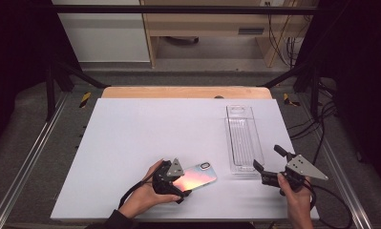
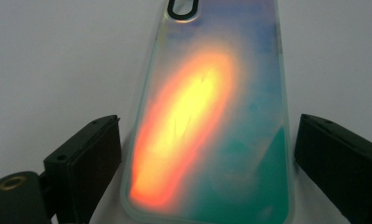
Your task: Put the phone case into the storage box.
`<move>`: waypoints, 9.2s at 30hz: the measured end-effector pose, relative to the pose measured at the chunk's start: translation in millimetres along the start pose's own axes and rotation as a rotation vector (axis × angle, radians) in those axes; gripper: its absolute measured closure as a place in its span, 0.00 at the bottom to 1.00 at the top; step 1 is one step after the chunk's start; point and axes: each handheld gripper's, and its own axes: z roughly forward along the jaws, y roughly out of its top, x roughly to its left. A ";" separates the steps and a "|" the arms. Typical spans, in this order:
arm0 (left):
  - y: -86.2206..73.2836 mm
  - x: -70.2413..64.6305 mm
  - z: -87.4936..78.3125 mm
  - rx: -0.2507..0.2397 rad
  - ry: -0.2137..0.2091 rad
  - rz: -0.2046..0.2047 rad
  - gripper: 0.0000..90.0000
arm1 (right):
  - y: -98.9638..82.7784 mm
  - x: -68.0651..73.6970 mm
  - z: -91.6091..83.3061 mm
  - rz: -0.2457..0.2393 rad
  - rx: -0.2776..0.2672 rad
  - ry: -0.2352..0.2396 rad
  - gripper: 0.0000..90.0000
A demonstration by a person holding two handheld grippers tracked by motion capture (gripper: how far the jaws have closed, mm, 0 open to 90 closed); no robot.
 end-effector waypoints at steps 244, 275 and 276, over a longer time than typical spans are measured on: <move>-16.4 17.3 -40.9 -0.595 0.316 -0.171 0.08 | 119.6 124.1 145.7 0.328 0.268 0.466 0.90; -59.6 25.7 -91.4 -0.642 0.346 -0.286 0.03 | 141.1 68.8 150.5 0.179 0.289 0.366 0.90; -63.8 25.8 -94.2 -0.646 0.353 -0.301 0.03 | 142.4 67.3 150.9 0.172 0.292 0.367 0.90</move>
